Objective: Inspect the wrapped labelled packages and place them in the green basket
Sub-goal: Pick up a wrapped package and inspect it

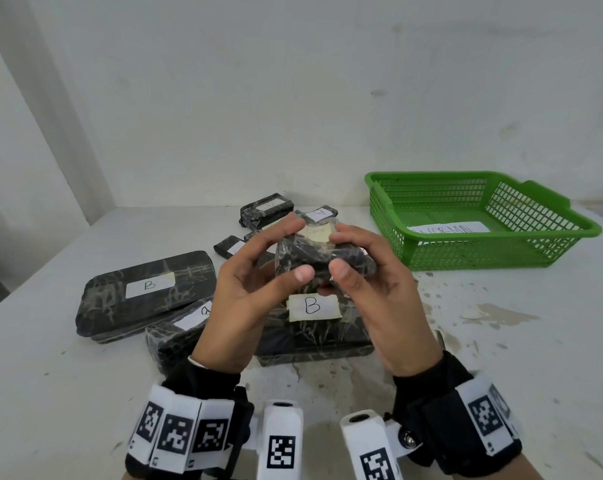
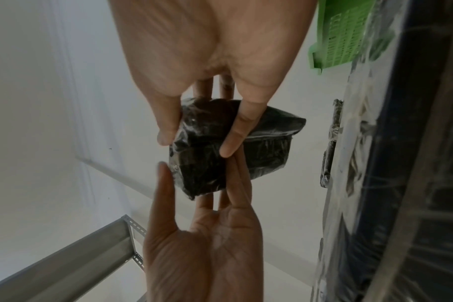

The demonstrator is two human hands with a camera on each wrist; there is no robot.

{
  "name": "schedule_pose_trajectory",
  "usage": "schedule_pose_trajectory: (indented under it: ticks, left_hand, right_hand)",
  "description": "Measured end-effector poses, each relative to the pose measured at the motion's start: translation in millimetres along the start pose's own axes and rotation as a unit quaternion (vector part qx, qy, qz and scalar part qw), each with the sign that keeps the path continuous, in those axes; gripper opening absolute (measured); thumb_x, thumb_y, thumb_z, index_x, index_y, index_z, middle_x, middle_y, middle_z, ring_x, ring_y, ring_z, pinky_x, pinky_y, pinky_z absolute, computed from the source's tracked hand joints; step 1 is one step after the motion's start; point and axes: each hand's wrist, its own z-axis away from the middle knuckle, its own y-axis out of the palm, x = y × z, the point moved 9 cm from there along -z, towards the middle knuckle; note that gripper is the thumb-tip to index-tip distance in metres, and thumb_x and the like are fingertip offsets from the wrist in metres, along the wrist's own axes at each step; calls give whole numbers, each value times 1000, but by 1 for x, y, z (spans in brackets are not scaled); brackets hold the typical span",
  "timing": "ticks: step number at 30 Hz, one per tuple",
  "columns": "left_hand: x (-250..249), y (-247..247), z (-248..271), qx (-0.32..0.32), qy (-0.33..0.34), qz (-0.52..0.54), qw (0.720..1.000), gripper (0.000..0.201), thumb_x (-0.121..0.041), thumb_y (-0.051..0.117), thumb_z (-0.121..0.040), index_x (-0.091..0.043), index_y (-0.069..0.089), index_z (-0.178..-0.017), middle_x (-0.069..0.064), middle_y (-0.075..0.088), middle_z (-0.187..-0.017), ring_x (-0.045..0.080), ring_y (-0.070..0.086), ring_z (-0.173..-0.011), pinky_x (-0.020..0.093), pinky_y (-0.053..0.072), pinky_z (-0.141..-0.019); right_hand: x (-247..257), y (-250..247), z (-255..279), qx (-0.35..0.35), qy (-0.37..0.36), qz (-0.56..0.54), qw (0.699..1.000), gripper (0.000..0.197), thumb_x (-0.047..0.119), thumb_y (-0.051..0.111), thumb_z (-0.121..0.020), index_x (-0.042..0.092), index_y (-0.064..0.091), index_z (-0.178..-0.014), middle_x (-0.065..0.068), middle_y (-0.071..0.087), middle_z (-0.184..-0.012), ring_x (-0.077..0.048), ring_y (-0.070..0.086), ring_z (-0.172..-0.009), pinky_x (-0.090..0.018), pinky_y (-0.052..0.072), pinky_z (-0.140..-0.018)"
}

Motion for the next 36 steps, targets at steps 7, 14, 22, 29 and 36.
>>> schedule_pose_trajectory:
  ticks: [7,14,22,29,36]
  left_hand:
    - [-1,-1,0,0,20,-28,999,55,-14,77,-69,-12,63,-122,0,57,-142,13,59,-125,23,52,-89]
    - [-1,-4,-1,7,16,-32,999,57,-16,75,-70,-14,61,-125,1,55,-144,23,55,-131,35,51,-97]
    - [0,-6,0,-41,-1,-36,999,58,-56,69,-81,-17,60,-122,9,66,-125,27,63,-116,48,49,-97]
    - [2,-18,-2,-68,-3,-33,997,65,-12,70,-67,-19,51,-128,-7,60,-129,16,65,-75,26,54,-67]
    - [9,-10,-2,-38,-16,-39,998,76,2,63,-70,-22,38,-137,-1,53,-137,20,69,-104,27,56,-79]
  right_hand:
    - [1,-1,0,-2,-23,55,998,25,28,74,-84,23,69,-107,2,54,-131,-24,60,-114,-29,57,-73]
    - [6,5,2,13,-36,56,998,31,18,77,-77,22,68,-107,-2,51,-131,-14,58,-120,-27,54,-84]
    - [8,15,4,63,-20,94,993,52,13,67,-86,16,53,-136,1,40,-149,-5,42,-137,-16,44,-101]
    - [-11,2,3,20,98,37,994,75,31,65,-79,35,35,-147,18,50,-140,5,56,-120,-26,47,-102]
    - [-15,-15,1,-52,78,54,994,67,0,69,-85,34,45,-138,9,65,-126,-4,63,-115,-23,52,-94]
